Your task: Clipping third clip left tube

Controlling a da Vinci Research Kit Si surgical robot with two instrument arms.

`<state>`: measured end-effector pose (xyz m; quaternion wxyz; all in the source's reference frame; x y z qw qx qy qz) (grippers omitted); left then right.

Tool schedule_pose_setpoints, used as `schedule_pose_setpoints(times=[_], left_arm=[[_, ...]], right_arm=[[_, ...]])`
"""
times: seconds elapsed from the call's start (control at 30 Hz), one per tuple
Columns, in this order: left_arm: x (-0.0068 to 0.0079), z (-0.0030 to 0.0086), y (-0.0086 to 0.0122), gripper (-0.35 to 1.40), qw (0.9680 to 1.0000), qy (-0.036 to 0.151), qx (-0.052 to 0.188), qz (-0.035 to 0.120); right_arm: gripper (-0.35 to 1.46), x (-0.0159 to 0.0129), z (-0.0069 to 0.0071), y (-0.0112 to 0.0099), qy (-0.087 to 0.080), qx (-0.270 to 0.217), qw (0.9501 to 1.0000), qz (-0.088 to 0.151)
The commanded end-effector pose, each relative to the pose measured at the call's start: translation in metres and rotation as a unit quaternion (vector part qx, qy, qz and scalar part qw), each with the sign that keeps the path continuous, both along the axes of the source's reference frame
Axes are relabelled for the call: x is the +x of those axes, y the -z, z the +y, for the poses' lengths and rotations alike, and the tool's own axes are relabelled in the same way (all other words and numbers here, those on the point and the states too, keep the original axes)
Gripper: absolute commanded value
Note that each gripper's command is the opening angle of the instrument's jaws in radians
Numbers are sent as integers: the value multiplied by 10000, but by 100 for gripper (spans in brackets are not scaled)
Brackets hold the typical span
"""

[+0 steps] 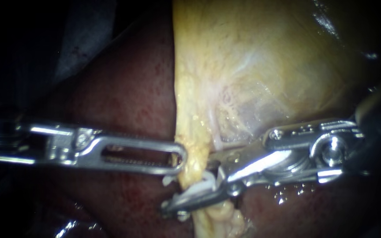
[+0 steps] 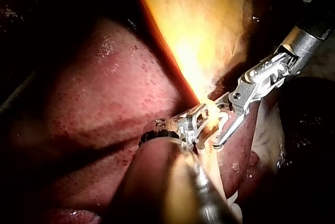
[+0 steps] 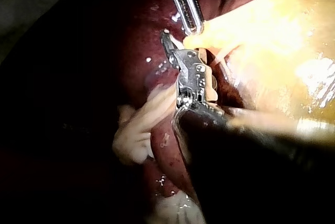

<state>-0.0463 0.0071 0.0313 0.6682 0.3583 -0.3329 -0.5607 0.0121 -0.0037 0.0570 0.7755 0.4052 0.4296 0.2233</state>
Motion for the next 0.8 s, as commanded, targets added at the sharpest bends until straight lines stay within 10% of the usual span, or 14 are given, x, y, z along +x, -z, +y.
schedule_pose_setpoints(times=[0.03, 0.23, 0.8], left_arm=[[0, 0, 0, -35, 10000, 3, 0, 5], [0, 0, 0, -35, 10000, 4, 0, 5], [-1, 0, 0, -35, 10000, 4, 0, 5]], right_arm=[[20, 0, -1, -1, -37, 95, 9999, -44], [-35, -2, 3, -2, -145, 354, 9991, -154], [-35, -4, 2, -4, -165, 425, 9988, -182]])
